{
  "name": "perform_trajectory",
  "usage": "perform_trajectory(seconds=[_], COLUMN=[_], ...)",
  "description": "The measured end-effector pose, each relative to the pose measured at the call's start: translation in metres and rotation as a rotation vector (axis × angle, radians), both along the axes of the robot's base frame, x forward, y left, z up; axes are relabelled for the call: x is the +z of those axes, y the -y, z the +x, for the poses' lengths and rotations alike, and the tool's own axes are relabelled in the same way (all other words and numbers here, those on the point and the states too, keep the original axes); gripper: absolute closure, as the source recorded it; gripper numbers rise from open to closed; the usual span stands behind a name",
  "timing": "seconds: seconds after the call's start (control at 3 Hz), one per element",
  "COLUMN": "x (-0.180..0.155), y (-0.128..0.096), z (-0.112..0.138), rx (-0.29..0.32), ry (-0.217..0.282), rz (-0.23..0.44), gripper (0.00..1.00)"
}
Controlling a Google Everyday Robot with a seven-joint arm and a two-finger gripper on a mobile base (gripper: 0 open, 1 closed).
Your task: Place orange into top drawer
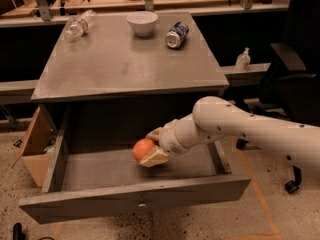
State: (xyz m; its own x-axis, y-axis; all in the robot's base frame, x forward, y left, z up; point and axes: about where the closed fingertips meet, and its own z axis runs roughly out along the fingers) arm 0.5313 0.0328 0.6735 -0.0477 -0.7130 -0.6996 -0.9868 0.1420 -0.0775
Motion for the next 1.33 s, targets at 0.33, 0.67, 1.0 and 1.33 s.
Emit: perform_trajectory(seconds=[0.33,0.67,1.0,1.33], x=[0.011,0.023,0.045,0.078], y=[0.011,0.044,0.081,0.113], z=[-0.004,-0.016,-0.027,-0.031], rx=[-0.025,-0.084,-0.195,-0.338], ry=[0.023,0.024,0.077,0.179], rz=[0.104,0.174,0.232,0.279], gripper=[0.1,0.32,0.56,0.78])
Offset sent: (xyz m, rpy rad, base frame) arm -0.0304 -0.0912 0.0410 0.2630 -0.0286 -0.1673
